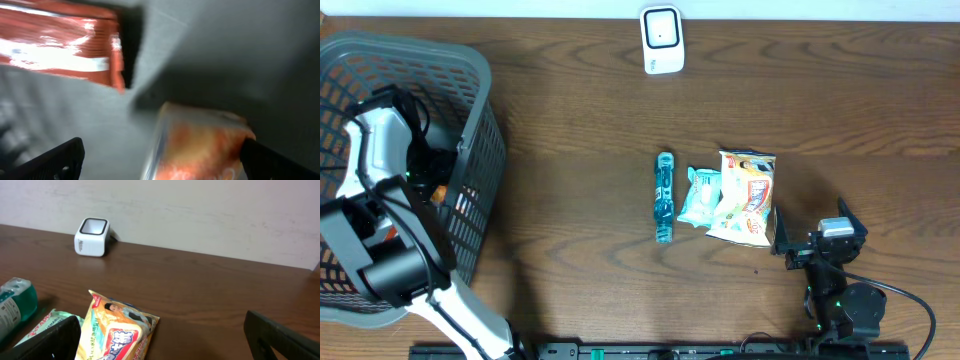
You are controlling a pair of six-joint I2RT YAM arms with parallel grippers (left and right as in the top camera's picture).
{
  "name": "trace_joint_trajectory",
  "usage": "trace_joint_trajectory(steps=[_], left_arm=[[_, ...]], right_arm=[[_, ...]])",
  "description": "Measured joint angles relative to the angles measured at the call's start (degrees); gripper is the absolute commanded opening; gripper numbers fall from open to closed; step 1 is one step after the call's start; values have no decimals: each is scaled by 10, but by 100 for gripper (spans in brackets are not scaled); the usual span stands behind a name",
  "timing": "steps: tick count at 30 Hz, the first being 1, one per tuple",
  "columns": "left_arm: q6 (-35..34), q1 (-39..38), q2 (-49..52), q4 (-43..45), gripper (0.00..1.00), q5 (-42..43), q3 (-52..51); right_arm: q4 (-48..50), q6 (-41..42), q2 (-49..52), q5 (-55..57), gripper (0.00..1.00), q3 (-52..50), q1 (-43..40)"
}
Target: Scan the item barcode
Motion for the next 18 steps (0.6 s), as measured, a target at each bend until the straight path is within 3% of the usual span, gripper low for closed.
trace_joint_trajectory(steps=[12,14,15,18], left_arm=[[0,0,13,45,99,19,-15],[0,0,7,54,88,20,-25],[0,0,5,59,77,21,-28],[0,0,3,68,61,27,-37]], right_arm=[[0,0,0,0,99,0,0],[0,0,0,0,99,0,0],[0,0,0,0,99,0,0],[0,0,0,0,99,0,0]])
